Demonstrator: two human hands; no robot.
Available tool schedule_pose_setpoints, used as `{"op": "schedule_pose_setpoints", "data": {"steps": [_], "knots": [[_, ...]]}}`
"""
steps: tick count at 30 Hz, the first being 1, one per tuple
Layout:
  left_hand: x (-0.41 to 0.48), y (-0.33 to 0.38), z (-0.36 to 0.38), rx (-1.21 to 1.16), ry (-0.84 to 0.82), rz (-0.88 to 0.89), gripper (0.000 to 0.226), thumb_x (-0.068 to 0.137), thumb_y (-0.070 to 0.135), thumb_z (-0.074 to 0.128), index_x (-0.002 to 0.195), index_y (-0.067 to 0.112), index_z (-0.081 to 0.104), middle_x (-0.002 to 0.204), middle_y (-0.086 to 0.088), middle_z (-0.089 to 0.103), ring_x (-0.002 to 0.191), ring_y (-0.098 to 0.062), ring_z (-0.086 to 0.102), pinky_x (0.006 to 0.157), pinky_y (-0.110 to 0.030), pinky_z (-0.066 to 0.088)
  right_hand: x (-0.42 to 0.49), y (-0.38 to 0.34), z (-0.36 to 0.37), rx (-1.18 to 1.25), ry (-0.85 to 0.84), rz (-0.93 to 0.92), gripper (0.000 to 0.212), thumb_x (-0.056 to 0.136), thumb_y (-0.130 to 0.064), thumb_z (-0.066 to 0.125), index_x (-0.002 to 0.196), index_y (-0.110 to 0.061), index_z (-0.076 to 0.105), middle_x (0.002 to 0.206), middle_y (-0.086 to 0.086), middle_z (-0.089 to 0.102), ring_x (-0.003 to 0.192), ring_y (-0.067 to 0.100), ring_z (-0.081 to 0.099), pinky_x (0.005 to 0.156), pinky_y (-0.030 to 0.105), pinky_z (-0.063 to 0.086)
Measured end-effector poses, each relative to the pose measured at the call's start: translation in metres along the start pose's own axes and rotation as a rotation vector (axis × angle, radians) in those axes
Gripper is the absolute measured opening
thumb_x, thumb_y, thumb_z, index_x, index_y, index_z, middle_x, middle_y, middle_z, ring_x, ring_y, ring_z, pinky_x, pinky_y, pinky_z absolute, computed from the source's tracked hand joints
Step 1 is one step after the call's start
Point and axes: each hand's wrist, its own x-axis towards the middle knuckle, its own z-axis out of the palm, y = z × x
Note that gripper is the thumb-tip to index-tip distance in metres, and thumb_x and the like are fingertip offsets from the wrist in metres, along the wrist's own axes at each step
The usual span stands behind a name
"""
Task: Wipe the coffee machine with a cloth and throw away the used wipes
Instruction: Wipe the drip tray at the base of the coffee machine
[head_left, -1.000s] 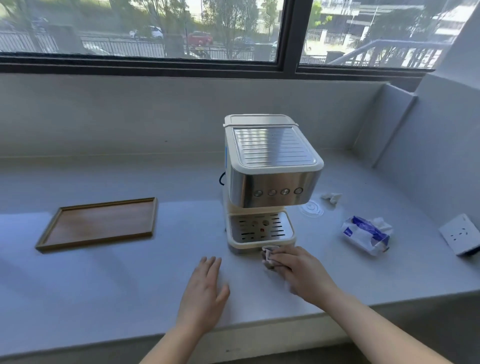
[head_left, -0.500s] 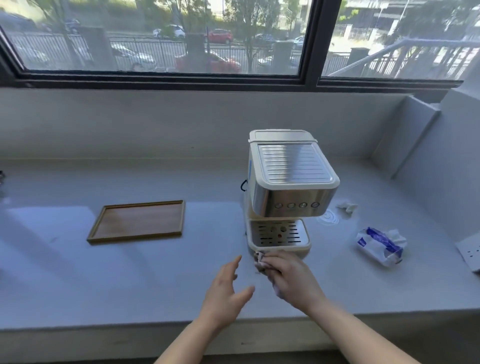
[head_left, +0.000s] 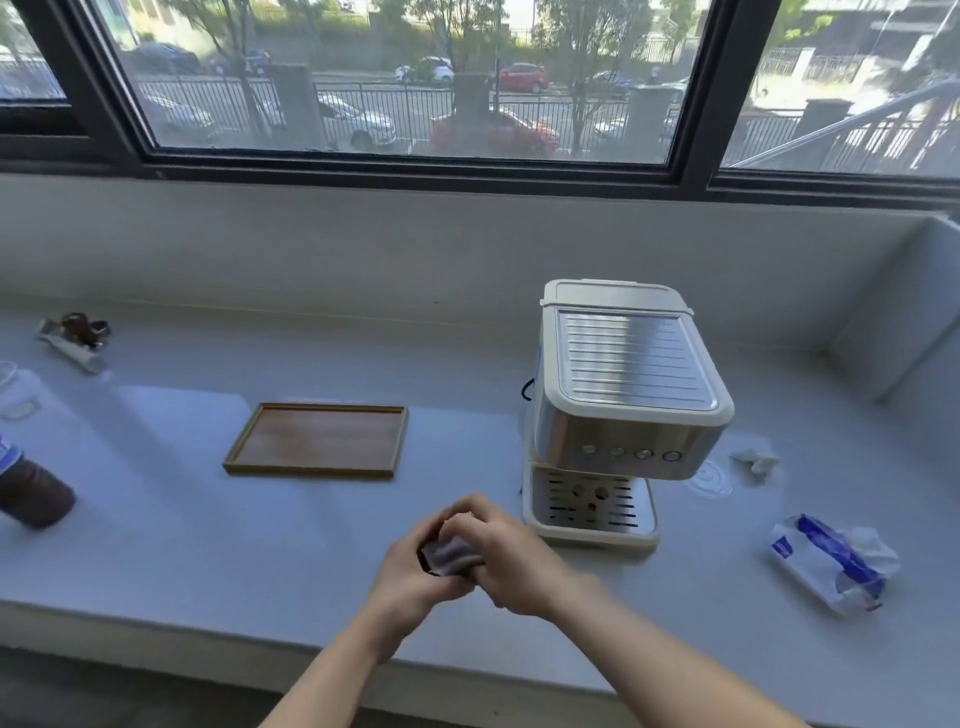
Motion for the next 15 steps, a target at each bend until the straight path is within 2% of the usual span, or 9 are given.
{"op": "schedule_pose_setpoints", "data": {"steps": [2,4,6,8,10,13,15], "knots": [[-0.001,0.003,-0.01,0.0,-0.04,0.001,0.054,0.067,0.007,0.079,0.116,0.027,0.069,0.098,-0.01,0.073,0.091,-0.018,0.068,0.082,-0.033,0.057,0.01,0.0,0.005,0.017,-0.002,-0.003,0.045,0.081,-0.003,0.059,0.118,-0.029,0.053,0.133,-0.012,0.036,0.096,0.015,0.052,0.045,0.011,0.034],[0.0,0.001,-0.02,-0.019,-0.036,-0.004,0.045,0.069,0.011,0.081,0.112,0.023,0.073,0.096,-0.01,0.075,0.089,-0.019,0.069,0.083,-0.036,0.058,0.013,0.003,0.01,0.039,0.039,0.02,0.049,0.08,-0.007,0.065,0.121,-0.031,0.053,0.141,-0.01,0.032,0.106,0.012,0.049,0.042,0.013,0.04],[0.006,-0.002,-0.025,-0.066,-0.008,-0.007,0.037,0.068,0.018,0.083,0.104,0.02,0.076,0.094,-0.012,0.076,0.086,-0.026,0.071,0.08,-0.038,0.059,0.011,0.009,0.013,0.039,0.074,0.055,0.051,0.079,-0.013,0.071,0.125,-0.028,0.055,0.143,-0.003,0.037,0.115,0.016,0.051,0.064,0.019,0.051],[0.014,-0.007,-0.023,-0.076,0.047,-0.023,0.034,0.065,0.023,0.088,0.097,0.02,0.077,0.089,-0.013,0.076,0.081,-0.029,0.072,0.076,-0.036,0.059,0.009,0.013,0.018,0.036,0.089,0.078,0.052,0.079,-0.015,0.072,0.128,-0.022,0.058,0.133,0.003,0.049,0.111,0.022,0.055,0.083,0.027,0.05],[0.02,-0.015,-0.015,-0.025,0.11,-0.006,0.029,0.069,0.015,0.088,0.095,0.023,0.077,0.089,-0.008,0.077,0.084,-0.027,0.073,0.075,-0.034,0.059,0.012,0.016,0.026,-0.026,0.092,0.101,0.055,0.08,-0.015,0.069,0.133,-0.02,0.056,0.127,0.004,0.057,0.111,0.024,0.056,0.093,0.031,0.046],[0.026,-0.037,-0.014,0.333,0.216,0.124,0.035,0.077,0.005,0.079,0.099,0.031,0.072,0.096,0.008,0.073,0.09,-0.015,0.071,0.079,-0.031,0.055,0.015,0.016,0.041,-0.092,0.13,0.125,0.047,0.085,-0.022,0.06,0.132,-0.025,0.057,0.127,0.0,0.063,0.111,0.021,0.058,0.096,0.029,0.046],[0.025,-0.048,-0.022,0.59,0.242,0.182,0.038,0.079,0.007,0.075,0.108,0.029,0.066,0.103,0.009,0.064,0.095,-0.018,0.066,0.079,-0.031,0.052,0.012,0.018,0.05,-0.115,0.166,0.131,0.041,0.084,-0.03,0.06,0.124,-0.023,0.062,0.124,0.001,0.066,0.107,0.021,0.061,0.093,0.029,0.048]]}}
